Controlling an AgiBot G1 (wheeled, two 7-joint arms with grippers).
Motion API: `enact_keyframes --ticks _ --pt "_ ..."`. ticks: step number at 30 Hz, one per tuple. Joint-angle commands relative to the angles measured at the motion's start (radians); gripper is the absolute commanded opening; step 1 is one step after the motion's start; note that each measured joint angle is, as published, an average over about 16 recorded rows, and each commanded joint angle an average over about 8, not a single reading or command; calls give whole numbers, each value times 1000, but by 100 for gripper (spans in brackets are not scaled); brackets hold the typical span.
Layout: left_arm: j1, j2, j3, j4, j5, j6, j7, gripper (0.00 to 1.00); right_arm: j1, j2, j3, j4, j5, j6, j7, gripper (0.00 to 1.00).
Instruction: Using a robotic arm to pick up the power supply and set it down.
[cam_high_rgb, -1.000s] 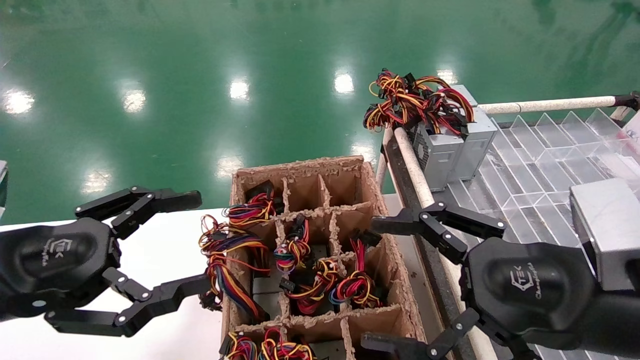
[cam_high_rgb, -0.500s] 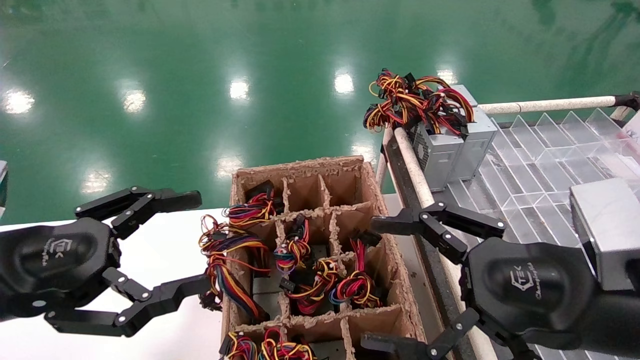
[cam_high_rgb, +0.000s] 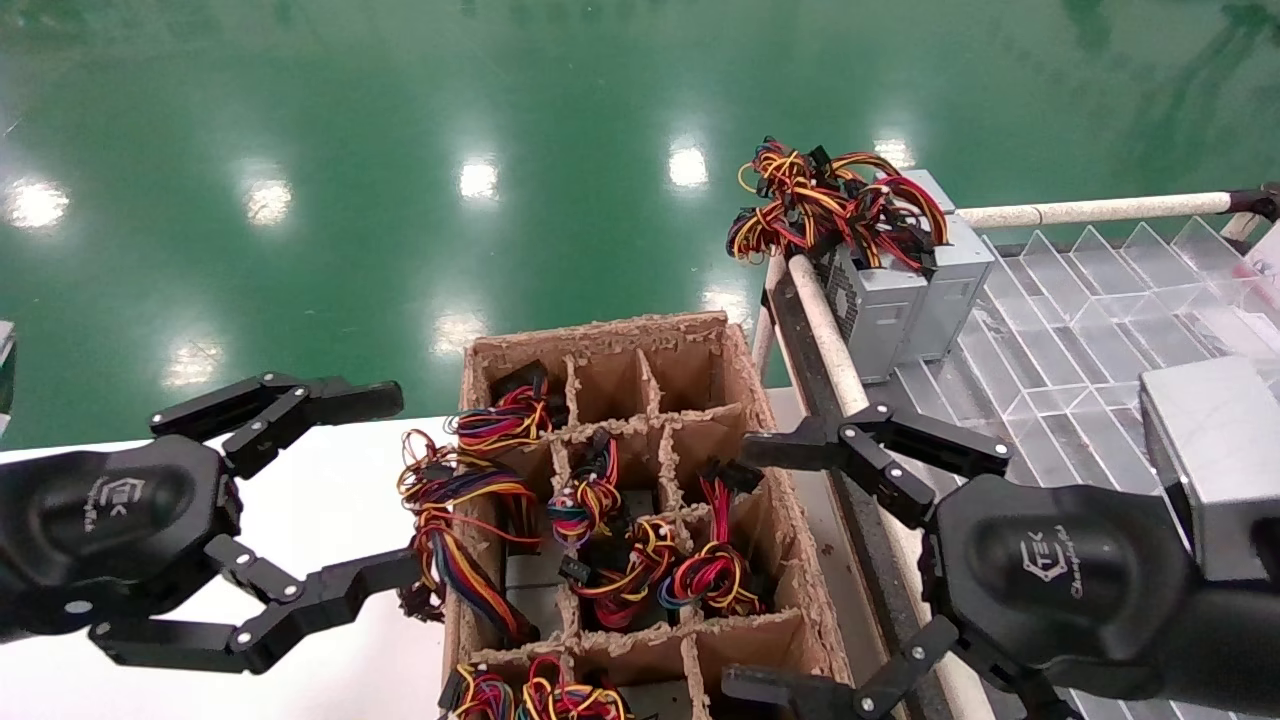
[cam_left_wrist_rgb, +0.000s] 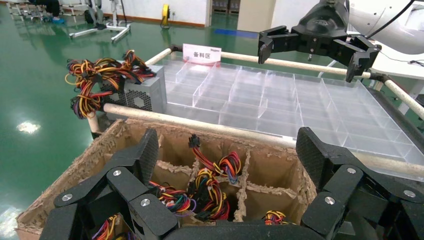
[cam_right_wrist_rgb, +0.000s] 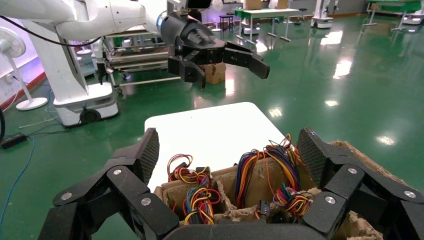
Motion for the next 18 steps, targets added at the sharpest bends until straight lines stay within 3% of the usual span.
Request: enact_keyframes --ticks 1,18 --pt "0 0 0 0 0 0 0 100 0 0 0 0 0 0 0 100" --pt "0 0 0 0 0 0 0 100 0 0 0 0 0 0 0 100"
